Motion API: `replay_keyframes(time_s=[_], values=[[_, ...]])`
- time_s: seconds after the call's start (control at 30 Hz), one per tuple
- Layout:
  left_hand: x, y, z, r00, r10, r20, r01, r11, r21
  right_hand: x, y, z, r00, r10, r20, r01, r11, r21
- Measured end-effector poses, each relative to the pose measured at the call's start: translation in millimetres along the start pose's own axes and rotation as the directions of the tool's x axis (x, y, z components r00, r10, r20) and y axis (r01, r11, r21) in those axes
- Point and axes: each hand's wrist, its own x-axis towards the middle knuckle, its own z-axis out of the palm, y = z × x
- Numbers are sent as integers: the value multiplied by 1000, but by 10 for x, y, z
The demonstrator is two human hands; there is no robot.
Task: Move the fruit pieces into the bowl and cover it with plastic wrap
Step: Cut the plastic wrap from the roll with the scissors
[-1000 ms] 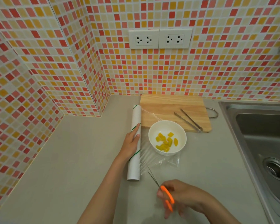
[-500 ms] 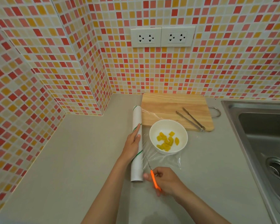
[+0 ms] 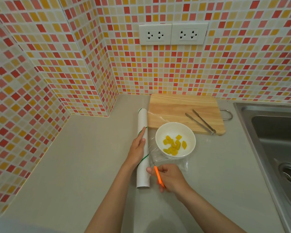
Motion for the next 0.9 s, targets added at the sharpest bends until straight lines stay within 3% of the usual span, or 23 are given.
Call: replay_keyframes(time_s=[0.6, 0.9], values=[[-137, 113, -104, 999, -29, -24, 24, 987, -161, 171, -254, 196, 995, -15, -99, 33, 982, 185], [-174, 146, -163, 997, -55, -45, 47, 986, -163, 271, -486, 197, 998, 18, -65, 2, 956, 292]])
